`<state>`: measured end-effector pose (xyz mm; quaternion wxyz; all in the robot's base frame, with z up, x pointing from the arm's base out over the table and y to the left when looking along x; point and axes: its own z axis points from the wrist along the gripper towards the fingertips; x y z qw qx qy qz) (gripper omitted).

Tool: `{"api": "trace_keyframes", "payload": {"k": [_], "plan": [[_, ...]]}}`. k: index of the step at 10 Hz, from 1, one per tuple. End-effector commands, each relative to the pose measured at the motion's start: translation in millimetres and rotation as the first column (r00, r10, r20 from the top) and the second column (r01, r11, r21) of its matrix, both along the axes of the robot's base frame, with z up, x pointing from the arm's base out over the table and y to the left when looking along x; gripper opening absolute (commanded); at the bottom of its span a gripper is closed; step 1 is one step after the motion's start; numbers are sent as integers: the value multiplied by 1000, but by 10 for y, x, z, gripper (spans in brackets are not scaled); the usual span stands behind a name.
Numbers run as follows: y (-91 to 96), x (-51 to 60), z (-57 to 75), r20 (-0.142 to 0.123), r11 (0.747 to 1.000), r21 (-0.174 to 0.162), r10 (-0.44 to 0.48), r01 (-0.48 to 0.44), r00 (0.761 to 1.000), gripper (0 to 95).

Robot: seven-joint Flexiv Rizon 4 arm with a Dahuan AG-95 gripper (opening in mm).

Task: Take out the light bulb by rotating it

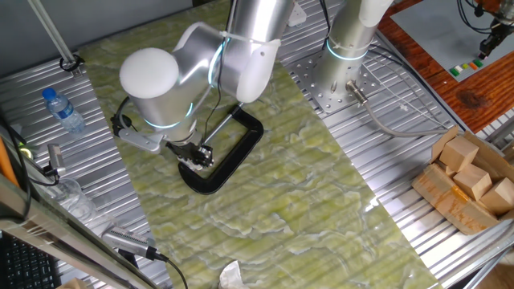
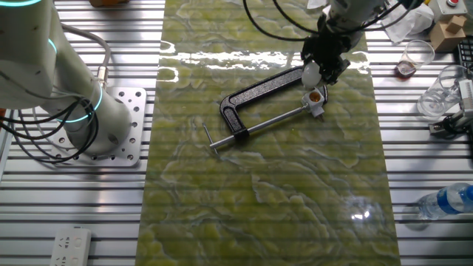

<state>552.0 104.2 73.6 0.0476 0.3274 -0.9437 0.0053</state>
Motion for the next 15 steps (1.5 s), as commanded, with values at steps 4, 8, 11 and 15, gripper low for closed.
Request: {"api": "trace_keyframes", "payload": {"k": [4,8,11,15], "plan": [[-2,6,-55,20,1000,0,13,-13,1000,190],[19,-3,-75,21,999,-25,-20,21,1000,0],[37,-11,-79,23,999,-38,-30,31,999,0],[50,-17,-86,41,981,-59,-181,183,983,0]]}}
